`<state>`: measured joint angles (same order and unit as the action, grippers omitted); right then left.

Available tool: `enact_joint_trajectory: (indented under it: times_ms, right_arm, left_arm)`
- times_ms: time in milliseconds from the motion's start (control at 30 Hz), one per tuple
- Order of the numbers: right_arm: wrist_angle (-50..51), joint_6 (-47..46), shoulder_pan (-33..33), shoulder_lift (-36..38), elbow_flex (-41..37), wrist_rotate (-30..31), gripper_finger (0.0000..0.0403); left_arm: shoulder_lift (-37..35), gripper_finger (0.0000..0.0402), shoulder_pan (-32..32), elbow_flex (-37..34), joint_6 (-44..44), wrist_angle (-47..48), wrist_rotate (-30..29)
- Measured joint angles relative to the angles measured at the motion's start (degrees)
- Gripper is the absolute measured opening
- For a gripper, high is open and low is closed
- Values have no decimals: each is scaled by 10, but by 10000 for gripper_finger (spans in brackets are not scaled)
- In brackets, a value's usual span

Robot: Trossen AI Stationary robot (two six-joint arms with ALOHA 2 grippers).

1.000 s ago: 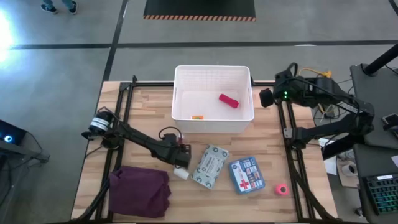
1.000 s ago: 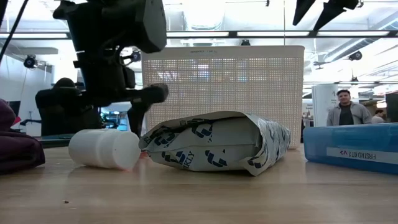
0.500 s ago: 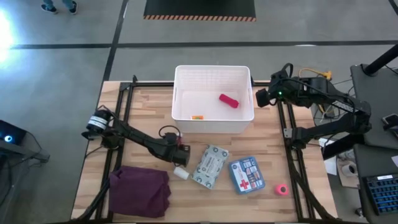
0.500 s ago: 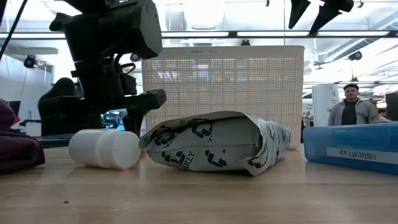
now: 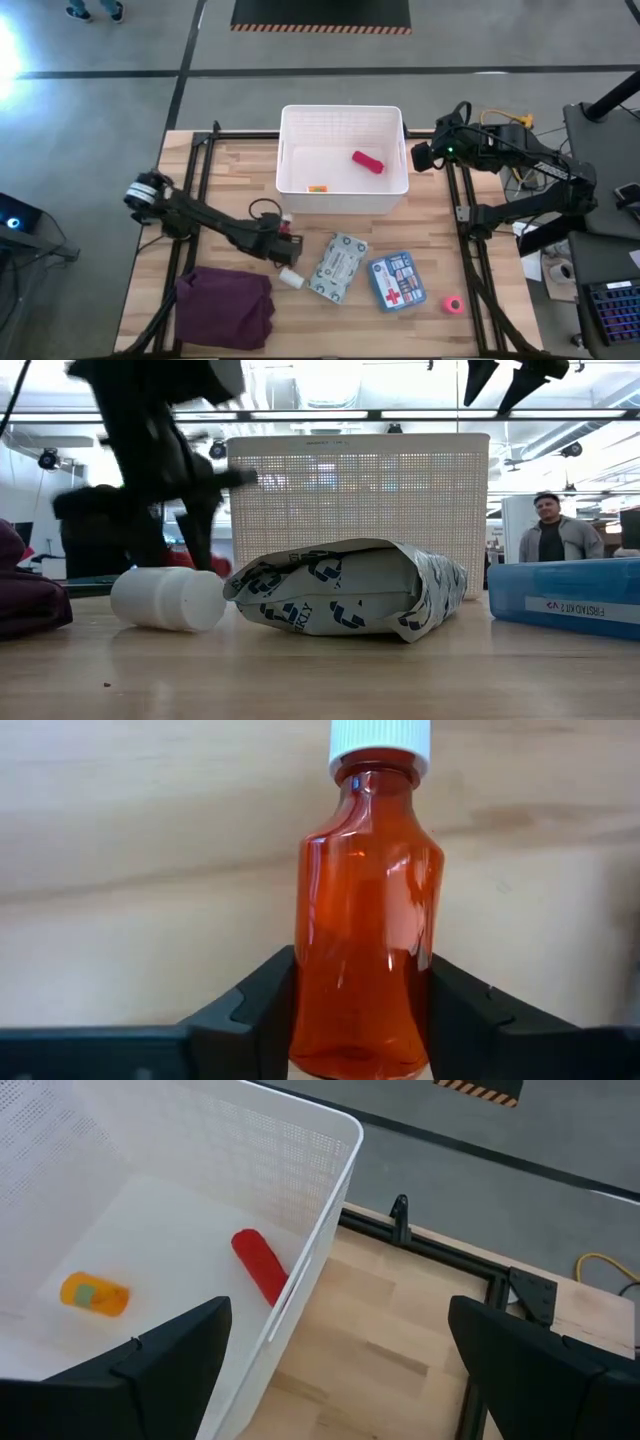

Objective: Pick & place medical supplies in basket/bin
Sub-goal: Put the red pill bottle into the white bin

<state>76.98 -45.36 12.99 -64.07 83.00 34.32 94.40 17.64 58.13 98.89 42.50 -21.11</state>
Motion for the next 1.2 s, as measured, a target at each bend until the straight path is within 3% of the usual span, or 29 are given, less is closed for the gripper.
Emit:
enact_joint_trajectory:
  times_ms: [167, 267, 400, 500, 600, 767, 833, 1000, 1200]
  right_arm:
    - [-4, 6, 0, 0, 0, 2, 366]
    - [-15, 18, 0, 0, 0, 2, 366]
    - [-29, 25, 0, 0, 0, 1, 366]
    - [-34, 35, 0, 0, 0, -1, 366]
    - [-41, 45, 0, 0, 0, -7, 366]
    - [-51, 50, 0, 0, 0, -37, 366]
    - [-52, 45, 0, 0, 0, -44, 366]
    - [-51, 20, -6, 3, 0, -46, 366]
    - [-51, 12, -20, 3, 0, -48, 366]
  left_arm:
    - [-92, 152, 62, 11, 65, 71, -15]
    - [-144, 152, 105, 37, 87, 97, -89]
    - [-194, 152, 123, 88, -7, 66, -242]
    - [-206, 152, 90, 130, -122, 47, -299]
    - [-202, 151, 22, 167, -264, 33, -285]
    - [-170, 151, -128, 217, -494, -25, -142]
    - [-155, 152, -177, 236, -555, -33, -118]
    - [-131, 190, -232, 272, -629, -33, -123]
    - [-132, 269, -221, 264, -624, -23, -109]
